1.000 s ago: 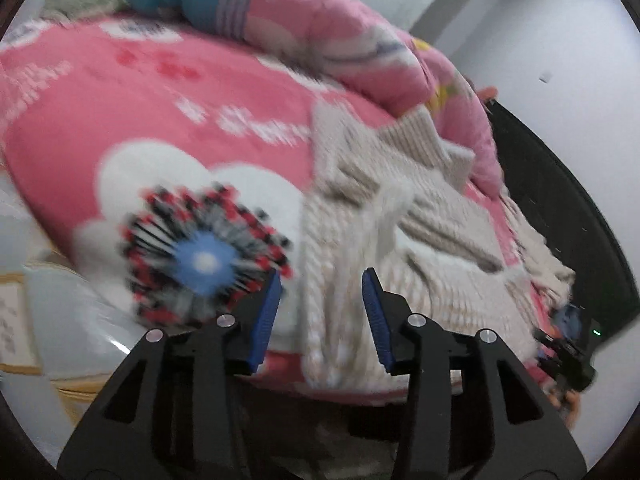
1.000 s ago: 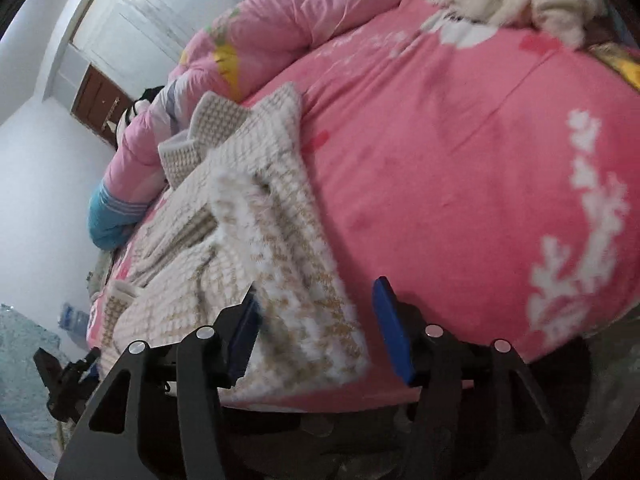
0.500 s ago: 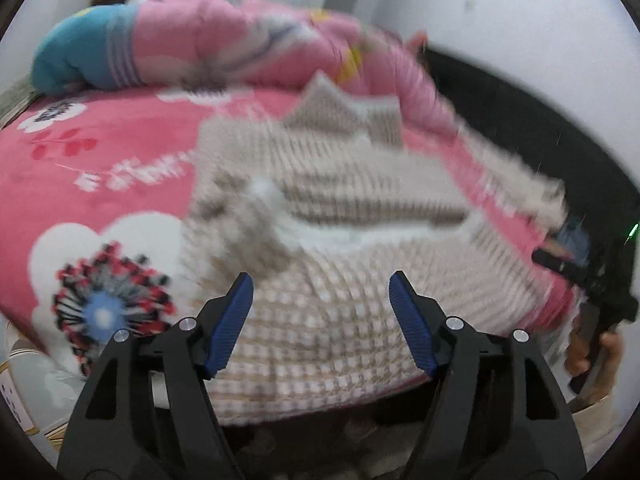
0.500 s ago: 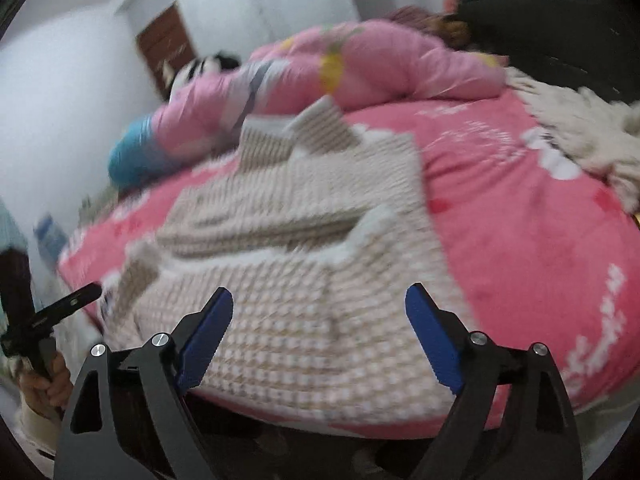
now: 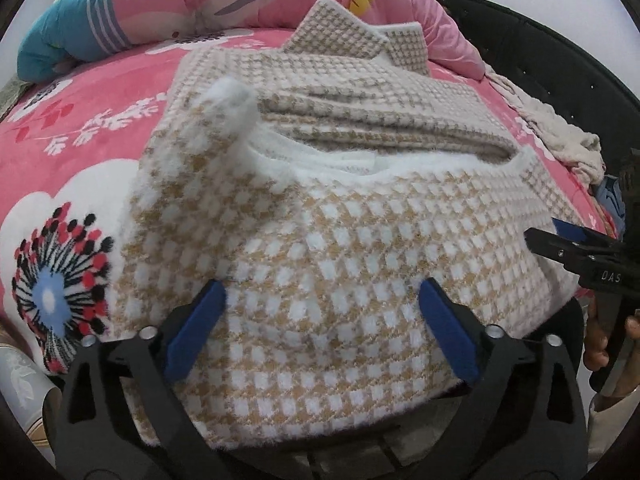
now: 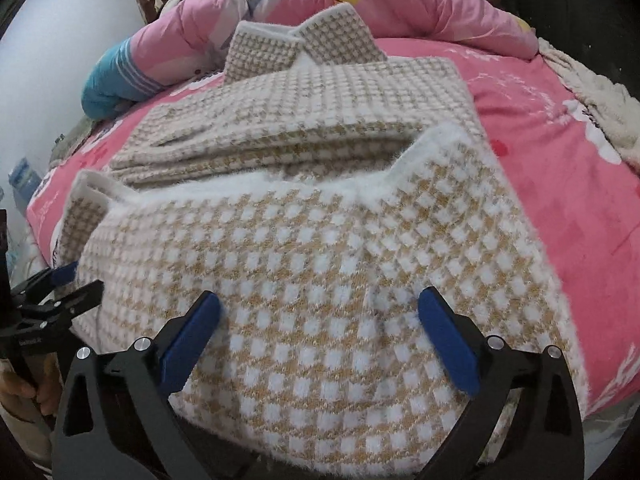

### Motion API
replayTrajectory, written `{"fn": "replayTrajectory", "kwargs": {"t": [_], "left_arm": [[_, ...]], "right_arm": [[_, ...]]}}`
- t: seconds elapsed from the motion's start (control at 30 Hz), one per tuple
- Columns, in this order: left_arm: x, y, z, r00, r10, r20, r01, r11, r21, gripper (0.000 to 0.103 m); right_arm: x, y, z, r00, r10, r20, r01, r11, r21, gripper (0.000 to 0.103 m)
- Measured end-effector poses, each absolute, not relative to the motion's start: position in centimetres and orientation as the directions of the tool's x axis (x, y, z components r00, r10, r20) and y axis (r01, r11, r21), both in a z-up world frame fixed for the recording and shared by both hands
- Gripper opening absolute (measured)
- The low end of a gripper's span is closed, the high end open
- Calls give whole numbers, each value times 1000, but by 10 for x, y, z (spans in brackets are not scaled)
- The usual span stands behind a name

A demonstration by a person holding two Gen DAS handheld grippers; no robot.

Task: Fold large clothes

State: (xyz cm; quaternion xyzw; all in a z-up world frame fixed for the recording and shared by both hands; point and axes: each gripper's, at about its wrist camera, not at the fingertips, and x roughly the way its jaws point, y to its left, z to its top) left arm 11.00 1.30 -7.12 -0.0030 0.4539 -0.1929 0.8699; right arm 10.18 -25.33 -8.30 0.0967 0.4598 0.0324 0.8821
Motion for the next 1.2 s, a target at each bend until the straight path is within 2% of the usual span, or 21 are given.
{"fn": "replayTrajectory", "kwargs": {"t": [0.27, 0.57, 1.2], "left_arm": [[112, 8, -73, 510, -332, -793, 328, 928, -177, 95], [112, 8, -72, 512, -325, -795, 327, 930, -170, 95], [112, 11, -75, 518, -331, -789, 341, 926, -164, 95]], "right_arm": [[99, -253, -80, 585, 150, -797, 41, 976, 213, 97], [102, -263, -85, 561, 224, -797, 15, 960, 280, 97], [103, -262, -86, 567, 223, -793, 1, 963, 271, 97]]}}
